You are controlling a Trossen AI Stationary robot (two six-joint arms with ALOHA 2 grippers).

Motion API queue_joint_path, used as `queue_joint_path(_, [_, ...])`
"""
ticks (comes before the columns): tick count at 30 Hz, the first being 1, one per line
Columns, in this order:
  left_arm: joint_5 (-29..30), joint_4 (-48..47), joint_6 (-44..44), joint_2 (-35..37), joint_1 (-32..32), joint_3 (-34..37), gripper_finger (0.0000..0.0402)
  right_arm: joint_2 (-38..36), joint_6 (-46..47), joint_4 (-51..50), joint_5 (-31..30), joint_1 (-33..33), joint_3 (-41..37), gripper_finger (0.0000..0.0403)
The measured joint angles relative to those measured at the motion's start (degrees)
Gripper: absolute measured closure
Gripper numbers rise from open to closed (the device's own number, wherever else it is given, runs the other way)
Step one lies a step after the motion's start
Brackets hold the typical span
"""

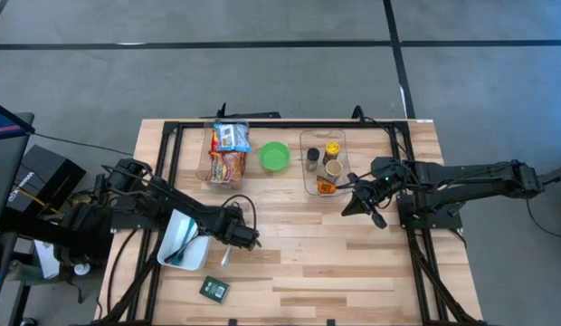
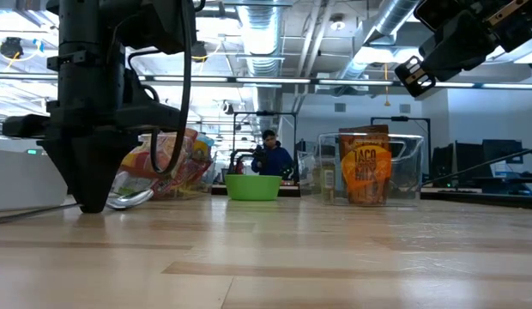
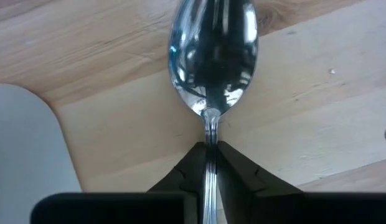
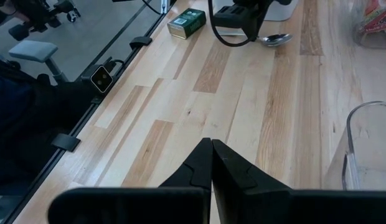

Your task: Pick & Place Food Item

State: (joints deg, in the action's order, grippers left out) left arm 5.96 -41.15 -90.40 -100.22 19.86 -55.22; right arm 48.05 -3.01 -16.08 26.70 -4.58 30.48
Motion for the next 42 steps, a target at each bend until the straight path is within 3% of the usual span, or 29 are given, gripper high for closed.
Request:
queue_joint_path(6, [0.04,0.03,3.86,0.0,0.0,0.0,0.0394,0.0,0.0,0.0,0.0,0.0,0.0,0.0403])
queue_joint_path(13, [0.12,0.42,5.12,0.26,0.0,0.13,0.0373,0.0,-0.02,0.0,0.0,0.0,0.0,0.0403])
queue_joint_path(18, [0.4,1.53,5.13,1.65,0.02,0.15,0.0393,0.0,-0.02,0.0,0.0,0.0,0.0,0.0403])
queue_joint_path(29, [2.33,2.95,6.37,4.2,0.37,0.11,0.0393,0.0,-0.2,-0.16,-0.01,-0.01,0.01,0.0403])
queue_joint_path(42, [14.16,9.38,15.04,11.56,3.12,0.07,0.0391,0.0,0.0,-0.17,-0.01,-0.04,0.02,0.0403])
